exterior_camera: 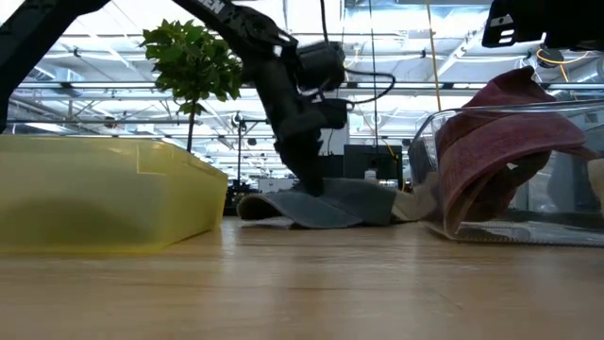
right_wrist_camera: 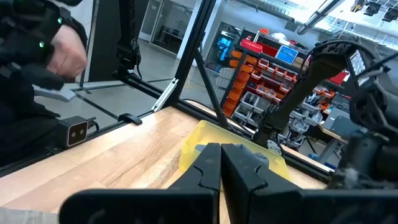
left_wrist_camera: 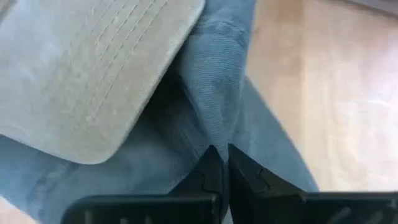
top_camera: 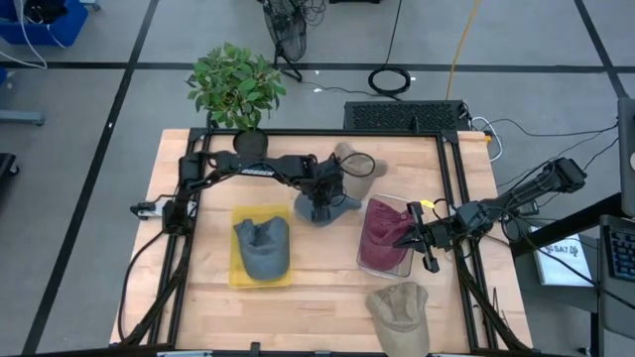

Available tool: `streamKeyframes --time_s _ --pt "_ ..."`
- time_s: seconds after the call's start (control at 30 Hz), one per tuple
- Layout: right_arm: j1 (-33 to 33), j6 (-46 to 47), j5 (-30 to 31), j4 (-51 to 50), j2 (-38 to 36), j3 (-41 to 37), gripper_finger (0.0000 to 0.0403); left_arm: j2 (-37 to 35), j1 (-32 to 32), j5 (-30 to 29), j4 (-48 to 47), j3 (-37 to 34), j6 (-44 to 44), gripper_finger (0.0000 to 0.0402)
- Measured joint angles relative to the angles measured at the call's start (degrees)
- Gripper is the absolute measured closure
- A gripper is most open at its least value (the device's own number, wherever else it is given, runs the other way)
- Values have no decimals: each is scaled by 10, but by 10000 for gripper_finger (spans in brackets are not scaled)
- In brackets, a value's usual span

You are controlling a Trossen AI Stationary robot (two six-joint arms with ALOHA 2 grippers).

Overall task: Pick and place caps into container
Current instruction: Put the blue cap into the yellow container

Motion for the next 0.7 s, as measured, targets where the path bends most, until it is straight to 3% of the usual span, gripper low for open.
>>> streamKeyframes --time_s 0.47,0.6,0.7 --pt "0 15 -1 -9 0 0 403 -231 -63 -2 -36 0 -110 397" --pt "0 20 -1 -10 0 0 403 -285 -110 -54 -43 0 -138 395" --pt "0 24 -2 -11 0 0 403 -311 -160 -136 -59 0 -164 397"
